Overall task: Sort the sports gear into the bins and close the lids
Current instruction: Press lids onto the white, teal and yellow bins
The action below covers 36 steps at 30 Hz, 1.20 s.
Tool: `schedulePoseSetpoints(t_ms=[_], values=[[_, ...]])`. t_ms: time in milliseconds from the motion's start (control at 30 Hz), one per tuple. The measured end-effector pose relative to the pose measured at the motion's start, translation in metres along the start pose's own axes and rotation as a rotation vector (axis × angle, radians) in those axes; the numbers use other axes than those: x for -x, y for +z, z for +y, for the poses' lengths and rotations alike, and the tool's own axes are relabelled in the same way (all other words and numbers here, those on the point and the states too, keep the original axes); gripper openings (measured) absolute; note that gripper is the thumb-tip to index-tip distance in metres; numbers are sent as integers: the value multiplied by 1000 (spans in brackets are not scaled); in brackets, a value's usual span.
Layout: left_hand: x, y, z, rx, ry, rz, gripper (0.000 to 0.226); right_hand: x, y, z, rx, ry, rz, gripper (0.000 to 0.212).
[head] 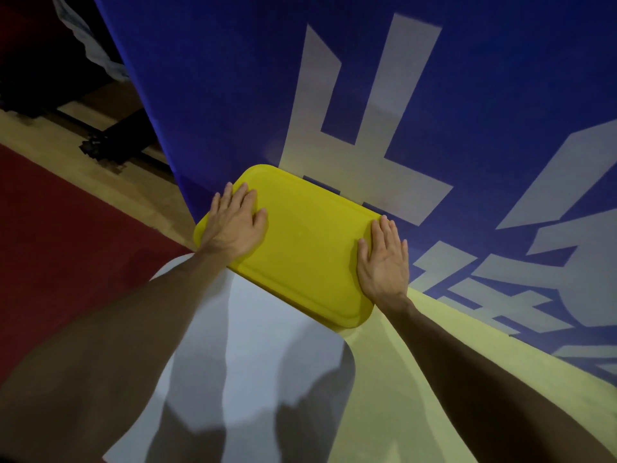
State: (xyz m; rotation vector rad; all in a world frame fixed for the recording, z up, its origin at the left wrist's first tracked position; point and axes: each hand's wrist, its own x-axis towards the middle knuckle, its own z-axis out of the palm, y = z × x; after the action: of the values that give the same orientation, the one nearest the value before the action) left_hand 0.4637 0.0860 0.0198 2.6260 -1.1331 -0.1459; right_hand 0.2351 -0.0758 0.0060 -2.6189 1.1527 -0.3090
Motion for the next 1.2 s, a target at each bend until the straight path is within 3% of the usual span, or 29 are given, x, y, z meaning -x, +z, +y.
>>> schedulePoseSetpoints(t_ms=[167,400,533,933,1200], values=[[13,-9,24,-101,40,47,46,1,-12,-1,-44,-21,-36,58],[31,-32,111,207,143,-103,40,8,-77,16,-305,29,-71,39],[50,-36,180,324,260,-151,32,29,-127,54,-300,93,-44,32],[146,-19,416,460,501,-280,29,161,-259,259,-217,265,-84,27],[223,24,606,500,558,-398,25,252,-340,433,-222,352,37,25]])
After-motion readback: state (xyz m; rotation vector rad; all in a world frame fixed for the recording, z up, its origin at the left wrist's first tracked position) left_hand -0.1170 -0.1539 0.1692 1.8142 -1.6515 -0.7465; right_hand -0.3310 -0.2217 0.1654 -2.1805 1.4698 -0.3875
